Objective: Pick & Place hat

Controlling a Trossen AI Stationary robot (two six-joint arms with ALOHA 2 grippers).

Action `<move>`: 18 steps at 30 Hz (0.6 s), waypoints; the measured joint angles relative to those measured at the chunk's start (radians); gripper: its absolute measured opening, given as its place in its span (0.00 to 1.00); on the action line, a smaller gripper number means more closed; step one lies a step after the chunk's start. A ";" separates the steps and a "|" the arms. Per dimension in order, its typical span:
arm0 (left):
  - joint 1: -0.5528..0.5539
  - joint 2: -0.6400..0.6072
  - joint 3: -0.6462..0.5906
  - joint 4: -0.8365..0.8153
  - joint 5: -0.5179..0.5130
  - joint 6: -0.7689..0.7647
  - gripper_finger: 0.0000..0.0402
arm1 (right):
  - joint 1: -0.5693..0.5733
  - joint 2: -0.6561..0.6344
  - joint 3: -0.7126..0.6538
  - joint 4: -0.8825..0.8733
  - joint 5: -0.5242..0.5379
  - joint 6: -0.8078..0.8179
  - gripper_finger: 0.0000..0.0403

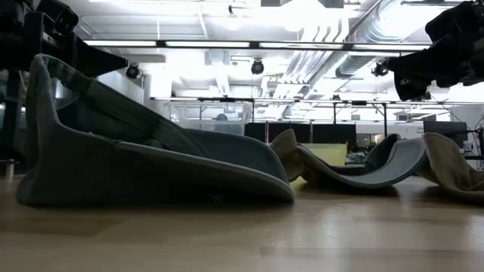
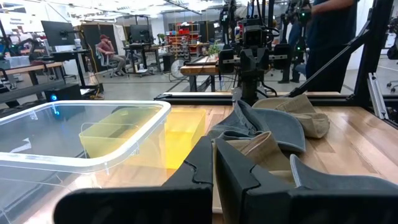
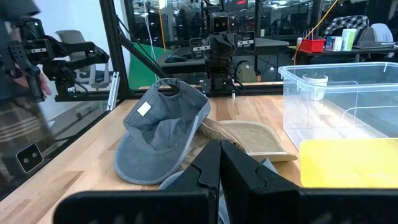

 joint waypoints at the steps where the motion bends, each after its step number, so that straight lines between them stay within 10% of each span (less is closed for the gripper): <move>1: 0.000 0.000 0.000 0.000 0.000 0.000 0.00 | 0.000 0.000 0.000 0.000 0.000 0.000 0.01; 18: 0.000 0.000 0.000 0.001 0.007 0.000 0.00 | 0.000 0.000 0.000 0.000 0.000 0.000 0.01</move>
